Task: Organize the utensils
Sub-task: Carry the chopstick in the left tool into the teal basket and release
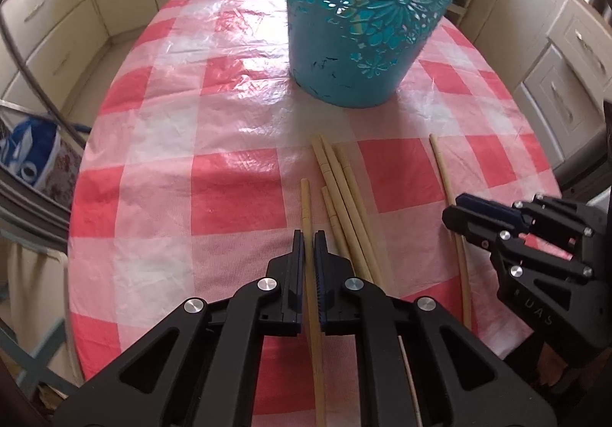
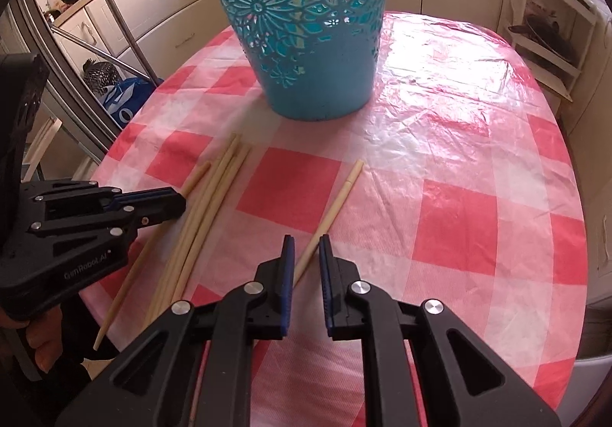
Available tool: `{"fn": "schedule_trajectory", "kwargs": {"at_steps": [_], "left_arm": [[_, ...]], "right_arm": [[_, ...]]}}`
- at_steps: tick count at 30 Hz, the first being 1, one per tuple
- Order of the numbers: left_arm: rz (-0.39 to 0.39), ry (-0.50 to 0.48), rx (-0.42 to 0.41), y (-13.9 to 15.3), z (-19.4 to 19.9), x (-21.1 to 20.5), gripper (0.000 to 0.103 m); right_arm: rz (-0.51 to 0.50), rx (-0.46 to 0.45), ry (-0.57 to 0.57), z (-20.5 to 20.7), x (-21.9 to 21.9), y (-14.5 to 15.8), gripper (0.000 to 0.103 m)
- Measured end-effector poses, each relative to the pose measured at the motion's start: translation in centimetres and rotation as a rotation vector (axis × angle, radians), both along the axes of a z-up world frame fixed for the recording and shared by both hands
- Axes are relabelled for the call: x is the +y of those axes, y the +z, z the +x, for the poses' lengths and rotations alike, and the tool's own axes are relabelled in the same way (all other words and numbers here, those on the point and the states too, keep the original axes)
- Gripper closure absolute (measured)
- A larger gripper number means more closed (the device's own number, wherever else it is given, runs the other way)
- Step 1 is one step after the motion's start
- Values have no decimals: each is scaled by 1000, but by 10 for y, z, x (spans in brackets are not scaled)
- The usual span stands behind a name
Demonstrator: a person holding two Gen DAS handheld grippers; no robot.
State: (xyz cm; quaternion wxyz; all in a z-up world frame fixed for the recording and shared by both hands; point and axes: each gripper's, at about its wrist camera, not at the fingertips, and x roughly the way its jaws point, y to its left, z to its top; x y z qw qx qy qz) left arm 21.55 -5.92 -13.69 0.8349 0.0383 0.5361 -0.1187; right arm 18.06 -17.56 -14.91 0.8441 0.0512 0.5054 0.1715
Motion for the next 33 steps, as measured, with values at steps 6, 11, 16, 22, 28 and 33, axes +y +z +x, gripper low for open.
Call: {"fn": "schedule_trajectory", "kwargs": {"at_steps": [6, 11, 16, 22, 28, 33], "left_arm": [[-12, -10, -27, 9, -4, 3, 99], [-130, 25, -252, 65, -22, 17, 99], [-275, 32, -597, 141, -45, 19, 99], [-345, 64, -910, 208, -44, 10, 99], [-419, 135, -1094, 245, -10, -1, 99], [-440, 201, -1078, 237, 48, -13, 99]], "right_arm": [[8, 13, 42, 4, -1, 0, 90], [85, 26, 3, 4, -11, -2, 90], [72, 4, 7, 0, -8, 0, 84], [44, -23, 20, -2, -1, -1, 83], [21, -42, 34, -1, 5, -1, 78], [-23, -67, 55, -3, 12, -1, 76]]}}
